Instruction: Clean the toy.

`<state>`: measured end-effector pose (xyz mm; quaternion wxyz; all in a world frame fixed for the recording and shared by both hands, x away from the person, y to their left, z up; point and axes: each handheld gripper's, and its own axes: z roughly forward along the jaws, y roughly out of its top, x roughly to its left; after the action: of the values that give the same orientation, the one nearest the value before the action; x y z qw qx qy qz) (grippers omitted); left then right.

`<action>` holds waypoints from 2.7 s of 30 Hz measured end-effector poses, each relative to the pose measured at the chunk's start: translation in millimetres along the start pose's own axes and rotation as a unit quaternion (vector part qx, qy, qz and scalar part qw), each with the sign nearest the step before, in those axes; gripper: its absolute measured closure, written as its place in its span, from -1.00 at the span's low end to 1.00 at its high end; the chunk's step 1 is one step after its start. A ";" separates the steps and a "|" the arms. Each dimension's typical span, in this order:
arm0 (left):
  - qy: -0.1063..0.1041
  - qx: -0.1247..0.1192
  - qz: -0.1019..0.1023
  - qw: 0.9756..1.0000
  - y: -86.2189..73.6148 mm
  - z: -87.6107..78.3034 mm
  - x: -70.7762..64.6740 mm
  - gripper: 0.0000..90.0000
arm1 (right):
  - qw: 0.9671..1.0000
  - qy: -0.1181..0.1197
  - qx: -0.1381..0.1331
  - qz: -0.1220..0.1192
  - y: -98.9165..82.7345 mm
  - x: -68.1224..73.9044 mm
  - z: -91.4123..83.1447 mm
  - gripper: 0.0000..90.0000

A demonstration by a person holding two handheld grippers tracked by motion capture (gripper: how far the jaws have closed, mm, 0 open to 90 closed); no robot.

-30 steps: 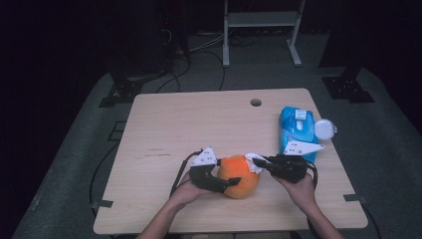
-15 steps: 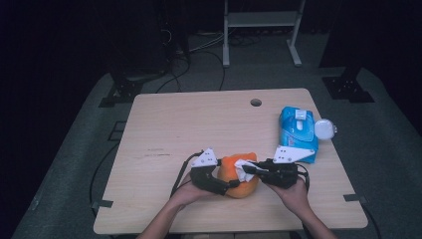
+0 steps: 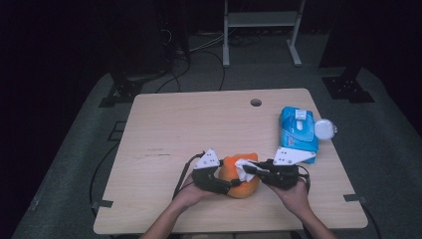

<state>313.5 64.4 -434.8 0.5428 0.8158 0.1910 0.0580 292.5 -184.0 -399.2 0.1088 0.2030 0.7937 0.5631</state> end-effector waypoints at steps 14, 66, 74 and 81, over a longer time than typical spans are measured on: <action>-0.024 0.001 0.037 0.999 3.1 1.2 -8.9 -0.68 | 1.000 -0.020 0.006 0.021 -8.4 -17.8 -13.9 0.83; -0.019 0.020 0.100 0.995 -4.9 5.3 -27.3 -0.33 | 0.999 0.016 0.033 0.004 3.4 -4.7 -3.9 0.83; -0.021 0.017 0.106 0.994 -5.4 7.0 -27.6 -0.34 | 0.997 -0.006 0.046 0.060 -14.7 -35.6 -17.5 0.83; -0.023 0.024 0.129 0.991 -5.6 11.0 -34.6 -0.35 | 0.998 0.046 0.031 0.032 0.3 -7.7 -3.2 0.83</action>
<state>283.7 43.8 -440.4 0.5156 0.8472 0.0731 0.1046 298.1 -190.0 -398.2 0.0477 0.2059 0.8079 0.5502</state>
